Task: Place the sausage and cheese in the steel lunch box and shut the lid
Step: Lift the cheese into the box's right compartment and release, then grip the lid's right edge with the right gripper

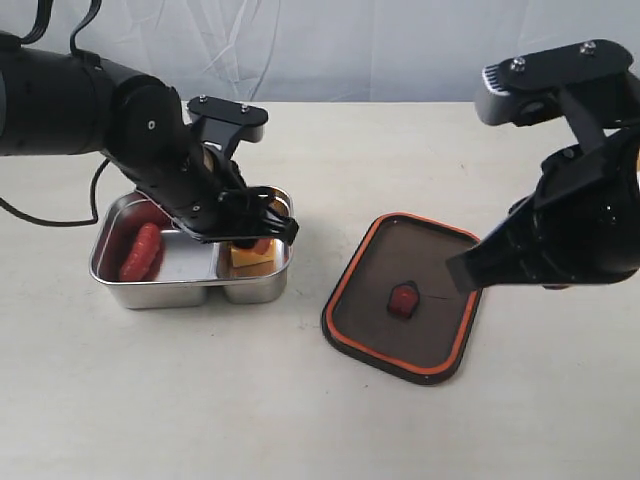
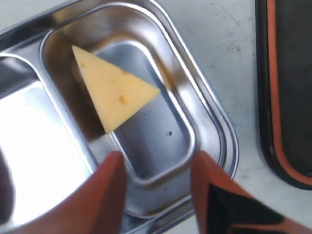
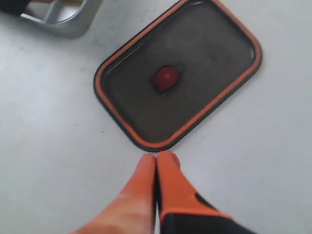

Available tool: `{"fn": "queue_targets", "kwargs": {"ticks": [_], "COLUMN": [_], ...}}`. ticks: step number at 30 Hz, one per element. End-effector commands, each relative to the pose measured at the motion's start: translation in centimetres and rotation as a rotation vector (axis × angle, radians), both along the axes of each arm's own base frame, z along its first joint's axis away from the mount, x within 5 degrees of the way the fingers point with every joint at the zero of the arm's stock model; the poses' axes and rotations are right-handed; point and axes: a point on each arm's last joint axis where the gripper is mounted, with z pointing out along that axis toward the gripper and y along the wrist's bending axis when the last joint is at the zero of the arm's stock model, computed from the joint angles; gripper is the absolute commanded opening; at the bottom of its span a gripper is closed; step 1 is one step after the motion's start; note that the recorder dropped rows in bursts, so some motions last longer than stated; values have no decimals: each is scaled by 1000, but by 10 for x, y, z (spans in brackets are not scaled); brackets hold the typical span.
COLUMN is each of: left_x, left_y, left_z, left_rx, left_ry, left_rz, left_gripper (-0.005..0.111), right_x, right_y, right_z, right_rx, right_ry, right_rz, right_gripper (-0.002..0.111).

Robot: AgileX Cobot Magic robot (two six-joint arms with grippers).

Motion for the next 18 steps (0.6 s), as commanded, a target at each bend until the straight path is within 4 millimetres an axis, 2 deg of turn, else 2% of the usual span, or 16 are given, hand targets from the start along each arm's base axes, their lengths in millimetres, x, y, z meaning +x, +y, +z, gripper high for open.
{"fn": "queue_targets", "kwargs": {"ticks": [1,7,9,13,15,18], "left_x": [-3,-11,-15,-24,-27,-29], "left_y": [8,16,19,25,27,29], "left_z": [5,24,31,44,49,52], "left_rx": [71,88,81,67,60,56], "left_ry": [23,12,6,-11,-22,-21], "left_rz": [22,34,43,47,48,50], "left_gripper": [2,0,0,0,0,0], "right_x": [20,59,71,91,98,106], "right_y": [-13,-29,-32,-31,-28,-23], "right_z": [-12,-48,-60,-87,-101,-120], "right_rx": [2,44,52,68,66,55], "right_ry": [-30,90,135,222,258,292], "right_rz": [-217,-425,-453,-454,-463,-476], "right_gripper": [0,1,9,33,40,41]}}
